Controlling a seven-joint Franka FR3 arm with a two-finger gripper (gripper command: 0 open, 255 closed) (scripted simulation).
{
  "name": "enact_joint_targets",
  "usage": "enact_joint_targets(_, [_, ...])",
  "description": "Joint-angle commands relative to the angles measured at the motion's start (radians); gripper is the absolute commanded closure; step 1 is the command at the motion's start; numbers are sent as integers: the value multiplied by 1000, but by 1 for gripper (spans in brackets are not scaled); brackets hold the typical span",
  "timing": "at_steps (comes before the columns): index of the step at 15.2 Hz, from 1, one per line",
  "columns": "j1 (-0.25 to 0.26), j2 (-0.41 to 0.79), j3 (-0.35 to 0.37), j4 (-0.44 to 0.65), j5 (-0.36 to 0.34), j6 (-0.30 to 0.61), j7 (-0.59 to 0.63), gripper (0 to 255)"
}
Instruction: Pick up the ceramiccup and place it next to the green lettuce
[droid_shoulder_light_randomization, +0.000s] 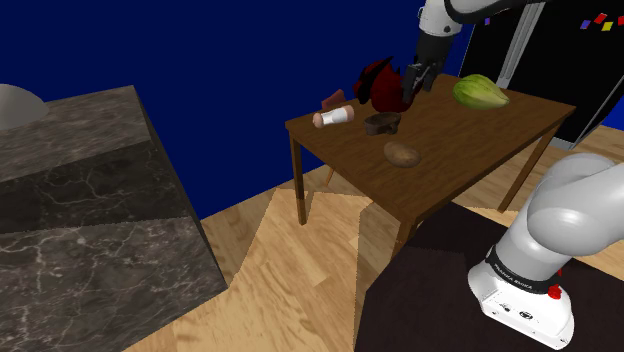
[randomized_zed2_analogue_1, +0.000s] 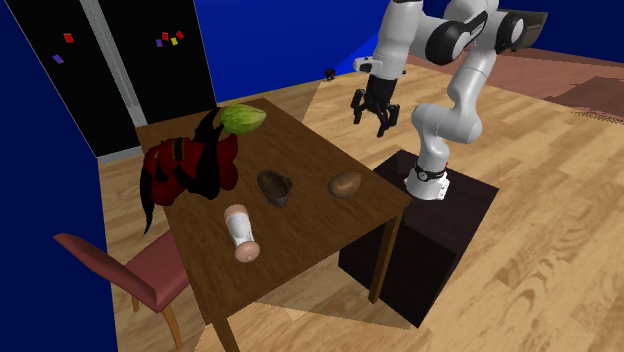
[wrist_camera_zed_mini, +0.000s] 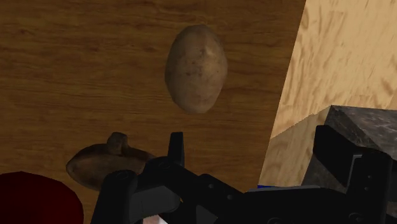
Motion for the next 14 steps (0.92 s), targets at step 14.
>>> enact_joint_targets(14, [-27, 431, -250, 32, 75, 465, -175, 0])
